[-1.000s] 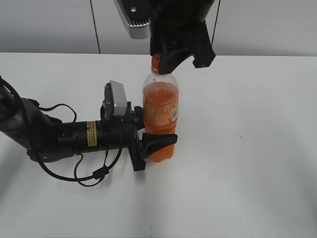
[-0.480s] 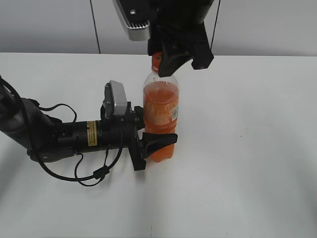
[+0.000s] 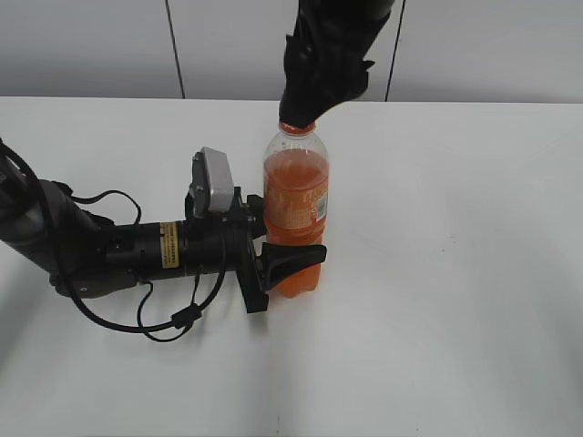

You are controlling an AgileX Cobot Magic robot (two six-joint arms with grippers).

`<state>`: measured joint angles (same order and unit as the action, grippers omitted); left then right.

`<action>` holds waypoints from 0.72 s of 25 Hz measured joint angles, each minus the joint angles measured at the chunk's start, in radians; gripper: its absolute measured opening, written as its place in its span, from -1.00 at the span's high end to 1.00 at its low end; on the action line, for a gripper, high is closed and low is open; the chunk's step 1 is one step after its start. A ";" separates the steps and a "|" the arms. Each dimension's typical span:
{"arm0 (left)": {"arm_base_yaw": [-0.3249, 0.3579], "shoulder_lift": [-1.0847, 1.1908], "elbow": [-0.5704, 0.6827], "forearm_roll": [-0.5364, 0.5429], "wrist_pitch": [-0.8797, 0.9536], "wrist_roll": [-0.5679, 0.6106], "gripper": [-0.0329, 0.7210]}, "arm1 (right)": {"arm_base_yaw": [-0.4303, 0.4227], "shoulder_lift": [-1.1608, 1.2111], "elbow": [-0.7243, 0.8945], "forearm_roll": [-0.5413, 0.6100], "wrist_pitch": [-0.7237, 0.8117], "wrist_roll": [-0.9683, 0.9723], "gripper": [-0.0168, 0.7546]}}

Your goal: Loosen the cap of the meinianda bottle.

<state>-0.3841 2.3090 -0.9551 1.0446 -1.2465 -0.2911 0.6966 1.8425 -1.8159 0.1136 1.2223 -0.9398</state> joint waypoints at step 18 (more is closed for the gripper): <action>0.000 0.000 0.000 -0.002 0.000 0.000 -0.13 | 0.000 -0.036 -0.016 -0.046 0.001 1.028 -0.51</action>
<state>-0.3841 2.3090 -0.9551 1.0424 -1.2465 -0.2911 0.6966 1.8062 -1.8323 0.0679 1.2233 0.0883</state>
